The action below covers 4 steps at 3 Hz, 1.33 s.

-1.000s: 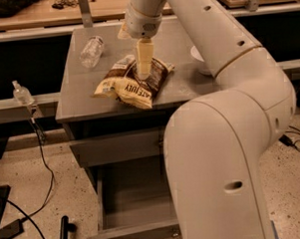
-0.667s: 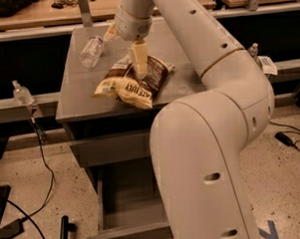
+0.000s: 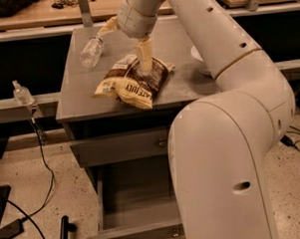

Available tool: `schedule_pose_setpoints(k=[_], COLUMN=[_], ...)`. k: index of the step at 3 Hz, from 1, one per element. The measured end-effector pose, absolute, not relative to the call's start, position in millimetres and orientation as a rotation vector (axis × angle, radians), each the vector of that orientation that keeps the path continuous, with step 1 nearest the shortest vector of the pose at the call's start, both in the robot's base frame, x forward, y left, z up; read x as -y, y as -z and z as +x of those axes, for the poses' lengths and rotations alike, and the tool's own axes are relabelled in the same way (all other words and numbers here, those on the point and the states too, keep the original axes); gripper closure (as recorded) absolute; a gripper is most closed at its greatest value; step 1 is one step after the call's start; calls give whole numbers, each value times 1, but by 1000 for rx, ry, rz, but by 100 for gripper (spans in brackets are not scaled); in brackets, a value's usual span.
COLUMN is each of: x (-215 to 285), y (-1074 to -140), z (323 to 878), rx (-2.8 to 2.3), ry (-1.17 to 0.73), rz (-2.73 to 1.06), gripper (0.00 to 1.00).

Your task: Place brown chip bag into middle drawer

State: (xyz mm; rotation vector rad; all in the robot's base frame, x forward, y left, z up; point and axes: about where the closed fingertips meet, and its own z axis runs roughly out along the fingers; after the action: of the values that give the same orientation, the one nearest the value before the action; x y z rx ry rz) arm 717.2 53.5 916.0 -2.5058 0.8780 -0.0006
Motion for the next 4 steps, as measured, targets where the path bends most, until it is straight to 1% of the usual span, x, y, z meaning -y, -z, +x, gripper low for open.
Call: schedule_pose_setpoints(k=[1,3,4], x=[-58,-59,-60], y=[-907,-883,-874], z=[718,693,688], rx=[-857,-488,-377], ry=[3,64,84], rz=[-2538,-2801,-2844], gripper=[0,0,0])
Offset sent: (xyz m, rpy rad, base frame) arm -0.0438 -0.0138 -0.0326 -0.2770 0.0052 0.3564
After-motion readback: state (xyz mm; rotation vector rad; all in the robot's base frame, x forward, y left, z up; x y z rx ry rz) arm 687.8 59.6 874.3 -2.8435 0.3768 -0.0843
